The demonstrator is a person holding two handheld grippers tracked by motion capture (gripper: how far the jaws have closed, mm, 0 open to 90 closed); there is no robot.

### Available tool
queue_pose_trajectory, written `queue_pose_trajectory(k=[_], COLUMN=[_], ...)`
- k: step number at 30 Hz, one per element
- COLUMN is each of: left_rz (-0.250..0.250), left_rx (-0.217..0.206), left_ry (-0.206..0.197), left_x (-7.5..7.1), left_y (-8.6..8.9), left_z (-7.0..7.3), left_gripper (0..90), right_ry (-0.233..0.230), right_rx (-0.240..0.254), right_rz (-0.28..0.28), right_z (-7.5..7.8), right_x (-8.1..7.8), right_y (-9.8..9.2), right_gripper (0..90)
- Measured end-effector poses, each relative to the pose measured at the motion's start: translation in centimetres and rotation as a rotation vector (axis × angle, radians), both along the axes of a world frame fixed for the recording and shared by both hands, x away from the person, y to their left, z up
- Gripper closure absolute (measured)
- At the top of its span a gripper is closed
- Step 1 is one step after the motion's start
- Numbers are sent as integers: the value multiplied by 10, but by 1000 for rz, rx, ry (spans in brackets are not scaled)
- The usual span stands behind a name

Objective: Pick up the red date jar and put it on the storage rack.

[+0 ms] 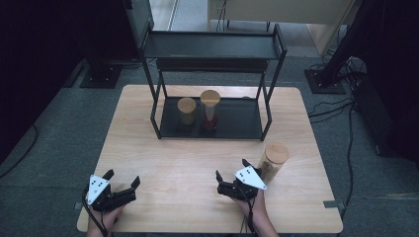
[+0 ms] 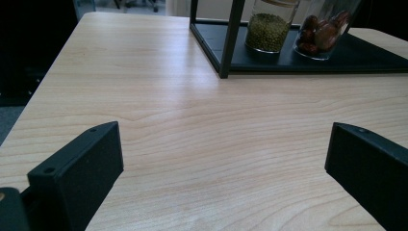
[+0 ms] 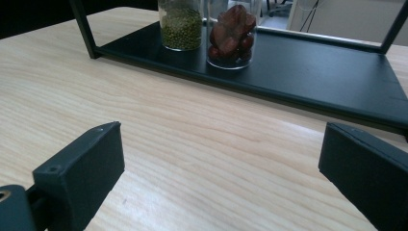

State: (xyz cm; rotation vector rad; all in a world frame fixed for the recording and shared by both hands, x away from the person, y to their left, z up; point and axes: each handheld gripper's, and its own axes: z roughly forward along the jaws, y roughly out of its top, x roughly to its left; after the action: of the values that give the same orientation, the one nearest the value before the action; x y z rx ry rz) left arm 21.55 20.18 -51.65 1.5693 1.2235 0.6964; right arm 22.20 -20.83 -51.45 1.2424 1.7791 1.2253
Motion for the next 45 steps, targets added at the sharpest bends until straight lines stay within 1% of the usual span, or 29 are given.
queue_pose_trajectory(k=[12,17,26,32,45], left_rz=[-1,-1,-1,-1,0], left_rx=[3,4,5,5,8], left_ry=[1,1,1,2,2], left_x=[0,0,0,0,0], left_y=[0,0,0,-1,-1], left_z=[0,0,0,0,0], left_gripper=[0,0,0,0,0], right_ry=[-2,-1,-1,-2,-6], right_rx=[-5,1,-13,-12,-25], right_rz=[-11,-20,-32,-41,-82], right_z=[0,0,1,1,1], right_x=[-20,-28,-40,-48,-60], right_y=[-19,-27,-43,-53,-78], right_gripper=[16,15,14,13,13])
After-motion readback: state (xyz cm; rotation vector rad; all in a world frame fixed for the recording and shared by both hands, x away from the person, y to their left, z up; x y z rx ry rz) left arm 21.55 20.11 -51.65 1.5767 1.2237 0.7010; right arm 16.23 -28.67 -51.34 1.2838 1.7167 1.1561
